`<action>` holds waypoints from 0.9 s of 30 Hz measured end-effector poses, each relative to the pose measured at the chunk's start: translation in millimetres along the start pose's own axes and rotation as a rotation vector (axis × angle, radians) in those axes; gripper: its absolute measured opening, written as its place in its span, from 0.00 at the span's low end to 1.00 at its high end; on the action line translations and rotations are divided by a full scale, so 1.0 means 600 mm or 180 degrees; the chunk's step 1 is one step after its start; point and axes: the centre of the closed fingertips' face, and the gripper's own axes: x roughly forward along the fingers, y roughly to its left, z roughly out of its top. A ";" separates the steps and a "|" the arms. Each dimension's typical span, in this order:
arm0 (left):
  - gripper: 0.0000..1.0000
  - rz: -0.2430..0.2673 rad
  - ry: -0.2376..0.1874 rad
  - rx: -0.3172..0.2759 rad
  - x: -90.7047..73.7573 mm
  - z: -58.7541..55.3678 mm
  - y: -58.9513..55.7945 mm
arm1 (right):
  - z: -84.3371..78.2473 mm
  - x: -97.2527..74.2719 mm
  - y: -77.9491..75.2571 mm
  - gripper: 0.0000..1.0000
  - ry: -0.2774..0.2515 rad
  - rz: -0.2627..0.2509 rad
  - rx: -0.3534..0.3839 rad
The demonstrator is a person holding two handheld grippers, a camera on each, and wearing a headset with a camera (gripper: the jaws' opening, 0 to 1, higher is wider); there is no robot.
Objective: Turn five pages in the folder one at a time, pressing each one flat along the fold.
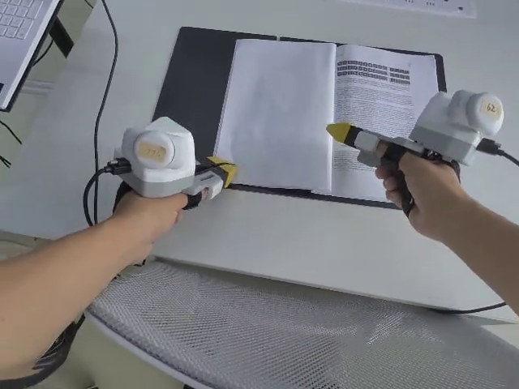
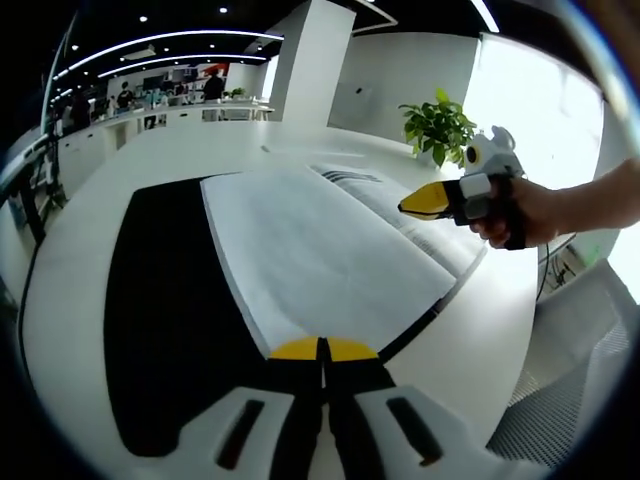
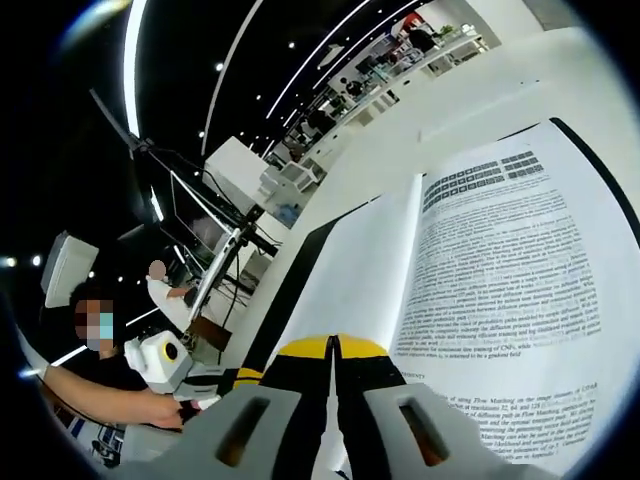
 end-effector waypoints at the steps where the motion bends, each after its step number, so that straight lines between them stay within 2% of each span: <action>1: 0.00 0.0002 -0.0013 0.0009 0.000 0.000 0.000 | -0.001 0.006 -0.001 0.00 0.0021 0.0041 0.0038; 5: 0.00 0.0009 -0.0044 -0.0029 0.001 0.001 0.001 | -0.010 0.023 -0.016 0.00 0.0145 0.0036 0.0225; 10: 0.00 0.0009 -0.0056 -0.0034 0.001 0.001 0.000 | -0.008 0.034 -0.031 0.00 0.0182 -0.0005 0.0432; 12: 0.00 0.0017 -0.0057 -0.0028 0.001 0.001 0.000 | -0.005 0.039 -0.034 0.00 0.0198 0.0008 0.0596; 13: 0.00 0.0020 -0.0059 -0.0035 0.001 0.001 0.000 | 0.001 0.041 -0.033 0.00 0.0158 0.0045 0.0697; 21: 0.00 0.0020 -0.0067 -0.0063 0.001 0.002 0.001 | 0.044 0.068 -0.050 0.00 0.0116 0.0050 0.0866; 27: 0.00 0.0017 -0.0078 -0.0087 0.001 0.001 0.001 | 0.079 0.085 -0.066 0.00 -0.0018 0.0059 0.1051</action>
